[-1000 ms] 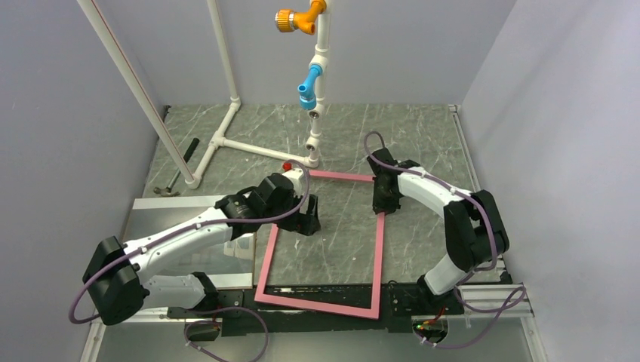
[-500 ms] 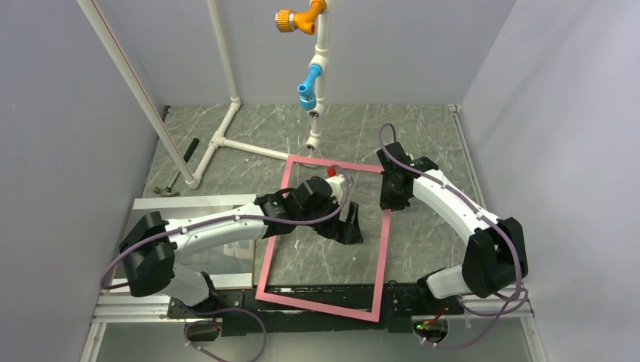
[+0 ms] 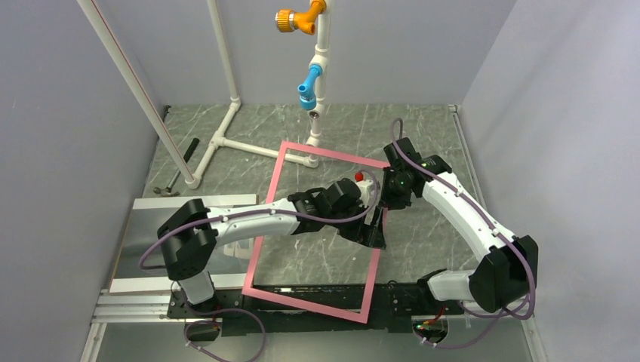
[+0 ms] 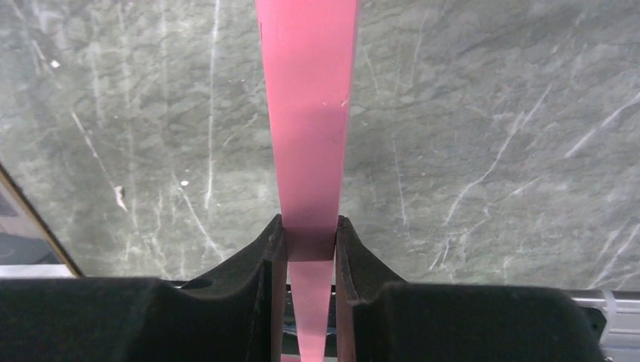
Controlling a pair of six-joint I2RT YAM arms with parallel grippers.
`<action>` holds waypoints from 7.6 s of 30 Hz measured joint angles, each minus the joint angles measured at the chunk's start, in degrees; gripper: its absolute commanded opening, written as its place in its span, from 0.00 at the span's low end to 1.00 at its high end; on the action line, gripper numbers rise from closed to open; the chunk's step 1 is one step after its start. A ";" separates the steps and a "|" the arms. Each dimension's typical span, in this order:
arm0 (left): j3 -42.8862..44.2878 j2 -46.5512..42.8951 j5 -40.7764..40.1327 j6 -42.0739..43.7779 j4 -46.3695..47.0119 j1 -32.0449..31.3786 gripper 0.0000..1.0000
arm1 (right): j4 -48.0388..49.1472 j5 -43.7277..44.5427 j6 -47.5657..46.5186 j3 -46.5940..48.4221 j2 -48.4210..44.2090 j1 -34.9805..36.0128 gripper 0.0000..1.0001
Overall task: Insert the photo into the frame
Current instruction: Turn over the photo frame at the center of the board.
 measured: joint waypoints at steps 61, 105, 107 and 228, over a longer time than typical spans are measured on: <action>-1.86 4.20 4.85 -7.43 6.14 1.77 0.00 | 6.56 -19.06 -1.86 -7.87 -11.47 -9.44 0.74; -8.79 -10.49 7.91 -7.74 12.68 2.56 0.69 | 20.65 -50.60 2.78 -15.37 -19.76 -22.91 0.00; -7.45 -10.62 7.76 -5.90 11.80 2.32 0.82 | 19.67 -49.79 2.80 -13.44 -19.28 -22.73 0.00; -22.58 -21.97 15.78 -41.03 64.76 12.31 0.00 | 60.43 -37.29 9.75 -31.91 -8.59 -11.67 0.96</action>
